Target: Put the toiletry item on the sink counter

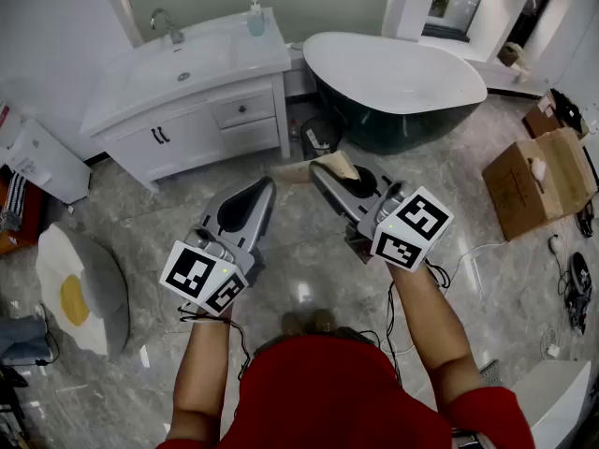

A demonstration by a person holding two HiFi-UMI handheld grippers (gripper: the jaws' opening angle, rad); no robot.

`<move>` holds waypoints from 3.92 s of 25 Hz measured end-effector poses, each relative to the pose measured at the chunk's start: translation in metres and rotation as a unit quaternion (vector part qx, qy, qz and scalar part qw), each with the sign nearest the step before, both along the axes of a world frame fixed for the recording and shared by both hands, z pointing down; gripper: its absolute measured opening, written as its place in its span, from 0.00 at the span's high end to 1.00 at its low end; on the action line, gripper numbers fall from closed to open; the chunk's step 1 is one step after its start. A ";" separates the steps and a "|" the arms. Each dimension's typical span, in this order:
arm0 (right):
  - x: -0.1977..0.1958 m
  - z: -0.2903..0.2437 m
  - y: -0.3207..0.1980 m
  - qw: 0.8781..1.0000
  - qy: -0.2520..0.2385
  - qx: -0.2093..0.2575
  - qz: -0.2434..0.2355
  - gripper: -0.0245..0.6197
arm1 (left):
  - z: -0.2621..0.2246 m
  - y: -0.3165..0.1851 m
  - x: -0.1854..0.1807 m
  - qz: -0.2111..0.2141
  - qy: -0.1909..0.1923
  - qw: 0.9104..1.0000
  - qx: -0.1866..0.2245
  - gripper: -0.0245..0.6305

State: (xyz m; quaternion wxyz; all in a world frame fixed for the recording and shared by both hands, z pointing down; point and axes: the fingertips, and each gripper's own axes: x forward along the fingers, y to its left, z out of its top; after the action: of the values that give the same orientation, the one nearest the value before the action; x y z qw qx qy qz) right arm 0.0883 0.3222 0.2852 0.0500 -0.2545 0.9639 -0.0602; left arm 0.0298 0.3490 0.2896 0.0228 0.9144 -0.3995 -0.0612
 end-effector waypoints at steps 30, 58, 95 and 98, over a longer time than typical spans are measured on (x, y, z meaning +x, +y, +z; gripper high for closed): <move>0.035 -0.013 -0.048 1.000 -0.014 0.004 -0.021 0.89 | -0.006 -0.046 0.023 -0.036 0.012 0.999 -0.002 0.94; -0.066 -0.022 -0.291 1.000 -0.016 0.014 -0.001 0.89 | -0.013 -0.301 -0.092 -0.018 0.013 1.000 0.022 0.94; -0.112 -0.019 -0.626 0.999 -0.011 0.014 -0.033 0.89 | 0.001 -0.627 -0.124 -0.066 0.022 0.997 0.015 0.94; -0.119 -0.016 -0.647 0.999 -0.010 0.008 -0.033 0.89 | 0.005 -0.646 -0.129 -0.069 0.017 0.997 0.012 0.94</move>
State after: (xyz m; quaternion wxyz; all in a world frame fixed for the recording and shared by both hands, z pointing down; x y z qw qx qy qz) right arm -0.0311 -0.3245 0.2689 0.0591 -0.2216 0.9717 -0.0569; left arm -0.0994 -0.2973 0.2947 0.0147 0.8838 -0.4603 -0.0826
